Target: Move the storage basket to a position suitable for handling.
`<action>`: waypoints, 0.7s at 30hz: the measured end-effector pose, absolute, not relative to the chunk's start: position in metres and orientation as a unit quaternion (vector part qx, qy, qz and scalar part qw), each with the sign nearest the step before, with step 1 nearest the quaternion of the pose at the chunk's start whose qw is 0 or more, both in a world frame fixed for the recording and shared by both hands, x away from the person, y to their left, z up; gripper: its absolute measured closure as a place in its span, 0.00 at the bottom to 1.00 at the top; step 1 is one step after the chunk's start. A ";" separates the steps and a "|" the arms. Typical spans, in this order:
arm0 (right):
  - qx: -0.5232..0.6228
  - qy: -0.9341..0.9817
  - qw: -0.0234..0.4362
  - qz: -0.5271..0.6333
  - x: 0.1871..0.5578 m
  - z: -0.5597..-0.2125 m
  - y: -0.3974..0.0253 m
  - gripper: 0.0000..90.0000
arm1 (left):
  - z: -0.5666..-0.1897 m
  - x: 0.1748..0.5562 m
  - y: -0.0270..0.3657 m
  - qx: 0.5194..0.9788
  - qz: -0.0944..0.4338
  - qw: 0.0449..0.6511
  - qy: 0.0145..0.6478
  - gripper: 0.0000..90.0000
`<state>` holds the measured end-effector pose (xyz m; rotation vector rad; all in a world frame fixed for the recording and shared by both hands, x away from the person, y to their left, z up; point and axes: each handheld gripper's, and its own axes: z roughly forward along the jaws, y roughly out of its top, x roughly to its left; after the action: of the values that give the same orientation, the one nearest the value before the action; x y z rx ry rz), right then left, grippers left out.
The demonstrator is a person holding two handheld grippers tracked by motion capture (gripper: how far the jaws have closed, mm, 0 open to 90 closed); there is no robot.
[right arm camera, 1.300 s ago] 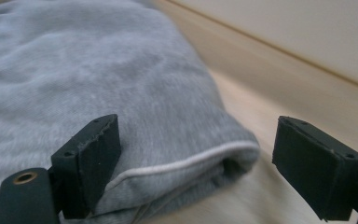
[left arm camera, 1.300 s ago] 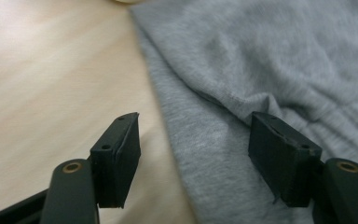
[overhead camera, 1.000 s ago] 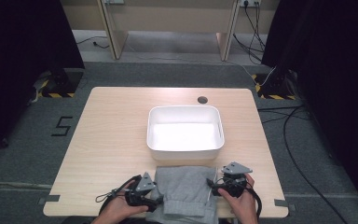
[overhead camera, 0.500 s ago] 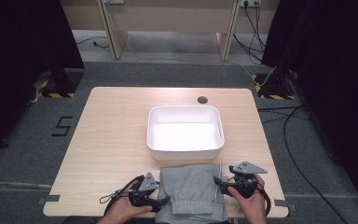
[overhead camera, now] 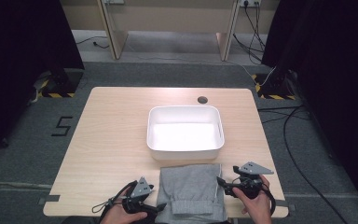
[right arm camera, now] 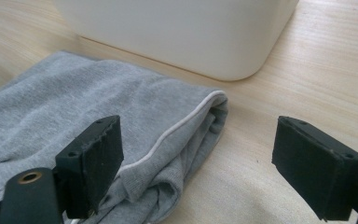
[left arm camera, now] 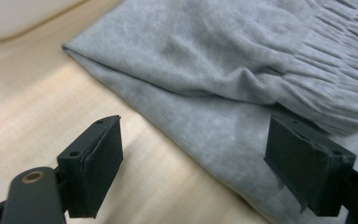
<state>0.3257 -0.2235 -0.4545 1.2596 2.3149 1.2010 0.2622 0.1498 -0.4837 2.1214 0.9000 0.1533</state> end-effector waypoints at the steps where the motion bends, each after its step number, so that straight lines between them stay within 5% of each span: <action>1: 0.431 0.793 0.121 0.413 0.326 -0.455 -0.224 0.18 | -0.484 0.261 0.149 0.838 0.057 0.407 0.359 0.20; 21: 0.427 0.791 0.114 0.424 0.326 -0.454 -0.226 0.18 | -0.490 0.237 0.126 0.846 0.065 0.410 0.335 0.16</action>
<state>0.3261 -0.2257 -0.4543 1.2528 2.3186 1.2428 0.2374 0.1256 -0.4895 2.1307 0.8434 0.1637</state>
